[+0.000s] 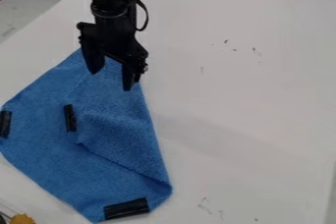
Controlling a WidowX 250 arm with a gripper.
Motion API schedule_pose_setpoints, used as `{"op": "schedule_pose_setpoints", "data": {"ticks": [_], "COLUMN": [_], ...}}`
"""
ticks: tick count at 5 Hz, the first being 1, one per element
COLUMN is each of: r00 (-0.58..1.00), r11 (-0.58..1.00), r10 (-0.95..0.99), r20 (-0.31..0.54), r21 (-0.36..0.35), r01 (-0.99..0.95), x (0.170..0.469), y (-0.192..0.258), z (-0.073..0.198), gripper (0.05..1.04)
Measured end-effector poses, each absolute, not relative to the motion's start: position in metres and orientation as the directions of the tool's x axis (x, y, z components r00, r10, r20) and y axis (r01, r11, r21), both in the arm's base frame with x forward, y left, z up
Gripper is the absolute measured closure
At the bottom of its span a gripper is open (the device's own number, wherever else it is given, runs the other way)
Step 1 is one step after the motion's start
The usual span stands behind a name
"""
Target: Fold the cloth form right to left
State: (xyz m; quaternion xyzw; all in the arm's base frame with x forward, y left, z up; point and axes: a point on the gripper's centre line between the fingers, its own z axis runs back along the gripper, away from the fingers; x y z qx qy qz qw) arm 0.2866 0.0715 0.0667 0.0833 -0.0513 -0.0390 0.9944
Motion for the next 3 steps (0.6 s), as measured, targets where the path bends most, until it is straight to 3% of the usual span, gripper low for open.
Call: {"op": "schedule_pose_setpoints", "data": {"ticks": [3], "r00": [0.991], "r11": [0.983], "r10": [-0.088], "r20": [0.096], "r21": [0.172], "r01": [0.071], "x": [0.2871], "y": [0.0706], "z": [0.0664], "gripper": [0.083]}}
